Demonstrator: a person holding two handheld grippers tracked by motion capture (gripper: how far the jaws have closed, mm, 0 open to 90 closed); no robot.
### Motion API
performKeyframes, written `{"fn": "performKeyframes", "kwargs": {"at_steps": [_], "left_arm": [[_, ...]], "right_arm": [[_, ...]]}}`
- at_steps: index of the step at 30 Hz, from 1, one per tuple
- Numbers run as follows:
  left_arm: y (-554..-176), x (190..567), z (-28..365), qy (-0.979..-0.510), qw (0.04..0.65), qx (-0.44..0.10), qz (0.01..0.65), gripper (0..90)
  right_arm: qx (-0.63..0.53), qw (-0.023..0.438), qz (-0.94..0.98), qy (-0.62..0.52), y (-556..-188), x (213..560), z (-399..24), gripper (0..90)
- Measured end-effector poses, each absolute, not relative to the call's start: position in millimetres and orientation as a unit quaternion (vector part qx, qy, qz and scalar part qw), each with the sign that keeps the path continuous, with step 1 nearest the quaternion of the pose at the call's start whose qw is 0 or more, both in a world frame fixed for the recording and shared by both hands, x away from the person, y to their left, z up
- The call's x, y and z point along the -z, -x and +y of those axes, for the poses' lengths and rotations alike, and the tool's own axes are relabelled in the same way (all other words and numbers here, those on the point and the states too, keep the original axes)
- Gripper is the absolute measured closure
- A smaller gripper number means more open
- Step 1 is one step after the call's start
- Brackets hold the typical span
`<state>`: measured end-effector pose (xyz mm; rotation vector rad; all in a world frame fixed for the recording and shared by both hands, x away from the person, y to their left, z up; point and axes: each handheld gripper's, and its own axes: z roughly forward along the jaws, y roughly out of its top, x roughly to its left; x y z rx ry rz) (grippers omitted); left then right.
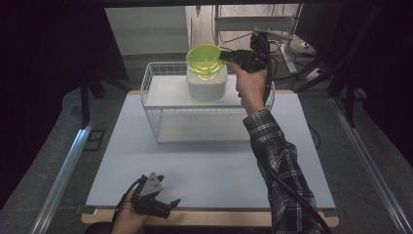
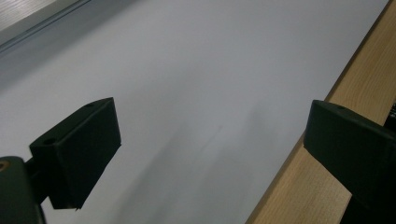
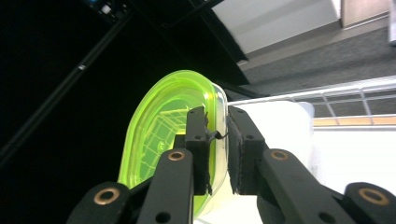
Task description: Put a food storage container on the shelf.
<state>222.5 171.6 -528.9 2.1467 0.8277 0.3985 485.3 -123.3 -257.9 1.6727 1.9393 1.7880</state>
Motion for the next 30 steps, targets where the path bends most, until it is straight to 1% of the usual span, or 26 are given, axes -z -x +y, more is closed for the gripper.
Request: {"fn": "performKeyframes", "kwargs": {"at_steps": [1, 2, 3, 6, 9, 10, 11, 13, 16, 18, 21, 25, 30], "left_arm": [[-222.5, 529.0, 171.4, -0.846, 0.392, -0.157, 0.325, 3.7], [-222.4, 529.1, 171.1, -0.847, 0.391, -0.157, 0.325, 3.7], [-222.4, 529.2, 170.7, -0.847, 0.391, -0.156, 0.324, 3.7], [-222.4, 529.6, 170.0, -0.848, 0.390, -0.157, 0.323, 3.7], [-222.4, 529.8, 169.8, -0.849, 0.389, -0.156, 0.322, 3.7], [-222.4, 529.9, 169.8, -0.849, 0.389, -0.156, 0.322, 3.7], [-222.4, 529.7, 169.9, -0.849, 0.389, -0.156, 0.322, 3.7], [-222.3, 529.5, 170.1, -0.849, 0.390, -0.156, 0.322, 3.7], [-222.0, 529.2, 170.7, -0.848, 0.390, -0.158, 0.322, 3.7], [-222.0, 528.9, 171.3, -0.847, 0.391, -0.158, 0.323, 3.7], [-222.0, 528.5, 171.8, -0.846, 0.393, -0.158, 0.325, 3.7], [-222.2, 528.2, 172.0, -0.843, 0.396, -0.158, 0.328, 3.6], [-222.8, 528.4, 172.6, -0.839, 0.401, -0.158, 0.331, 3.4]], "right_arm": [[-0.563, 0.025, 0.627, -0.537, -485.7, 256.7, -121.1, 74.8], [-0.563, 0.025, 0.627, -0.537, -485.7, 256.7, -121.1, 74.8], [-0.552, 0.045, 0.634, -0.540, -486.5, 256.5, -118.7, 71.6], [-0.546, 0.054, 0.636, -0.542, -488.2, 257.5, -118.2, 72.5], [-0.549, 0.050, 0.632, -0.544, -490.8, 259.6, -119.0, 72.5], [-0.550, 0.053, 0.634, -0.541, -491.2, 259.9, -119.2, 70.1], [-0.550, 0.053, 0.634, -0.541, -491.2, 259.9, -119.2, 70.1], [-0.557, 0.052, 0.636, -0.531, -490.6, 259.1, -119.6, 62.1], [-0.563, 0.067, 0.647, -0.510, -486.2, 256.2, -121.9, 47.8], [-0.565, 0.071, 0.658, -0.493, -482.1, 256.3, -125.2, 40.1], [-0.566, 0.079, 0.670, -0.474, -474.2, 260.4, -132.1, 31.2], [-0.559, 0.090, 0.690, -0.450, -459.7, 271.3, -141.6, 23.5], [-0.547, 0.101, 0.717, -0.420, -439.3, 287.7, -151.3, 17.0]]}}
